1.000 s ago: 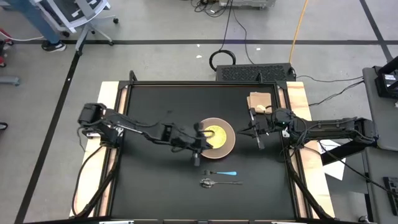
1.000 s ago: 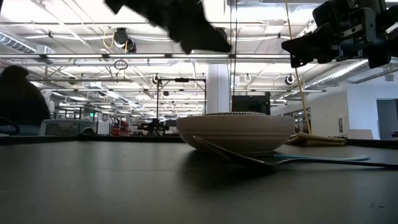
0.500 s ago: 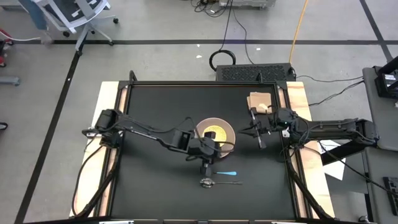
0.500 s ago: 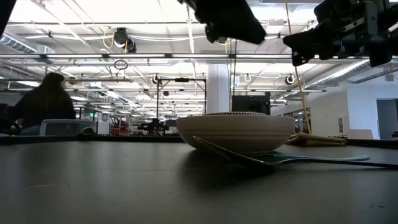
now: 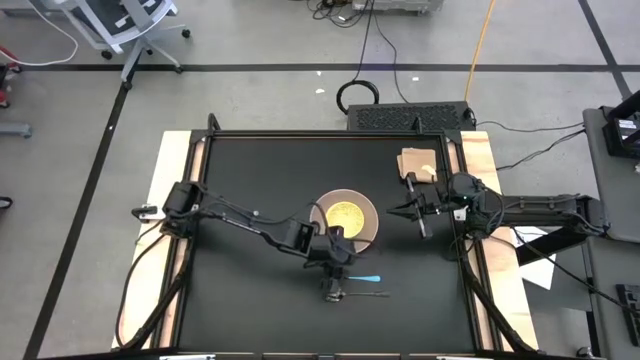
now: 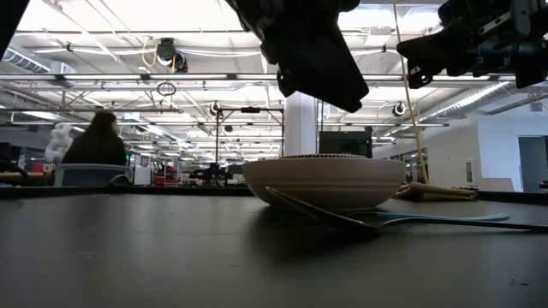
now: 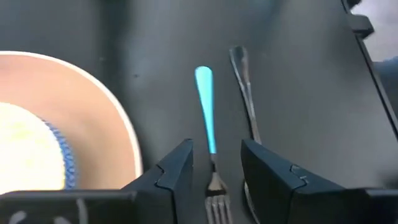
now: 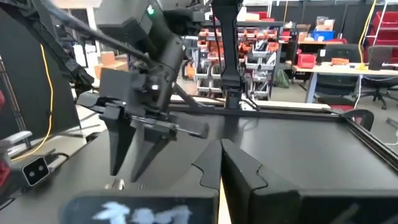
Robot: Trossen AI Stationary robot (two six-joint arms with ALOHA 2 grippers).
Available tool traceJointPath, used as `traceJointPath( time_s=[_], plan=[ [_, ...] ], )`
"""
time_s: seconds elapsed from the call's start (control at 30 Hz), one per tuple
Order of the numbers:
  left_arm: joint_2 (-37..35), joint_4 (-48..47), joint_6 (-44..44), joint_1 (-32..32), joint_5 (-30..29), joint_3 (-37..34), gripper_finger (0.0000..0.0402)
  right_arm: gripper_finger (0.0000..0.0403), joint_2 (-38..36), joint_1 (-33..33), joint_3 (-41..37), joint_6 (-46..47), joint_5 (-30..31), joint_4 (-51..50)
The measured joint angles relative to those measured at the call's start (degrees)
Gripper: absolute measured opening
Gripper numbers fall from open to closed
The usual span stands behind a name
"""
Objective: Set table place
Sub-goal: Put the light blue fork on the left side of the brown plate
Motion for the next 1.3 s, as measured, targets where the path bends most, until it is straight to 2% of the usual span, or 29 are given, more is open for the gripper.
traceJointPath(
  time_s=[0.4, 0.7, 1.3],
  plan=[
    [4.48, 3.06, 0.02, -2.55, 1.52, 0.45, 0.0125, 0.0000, 0.08, 0.02, 0.00, -0.70, 0.00, 0.16],
    [6.45, 4.77, 0.13, -2.83, -3.52, 0.79, 0.0125, 0.0000, 0.22, 0.02, 0.00, -0.12, 0.00, -0.02],
    [9.31, 4.11, 0.17, -2.85, -4.66, 0.76, 0.0125, 0.0000, 0.20, 0.02, 0.00, 0.73, 0.00, -0.09]
  ],
)
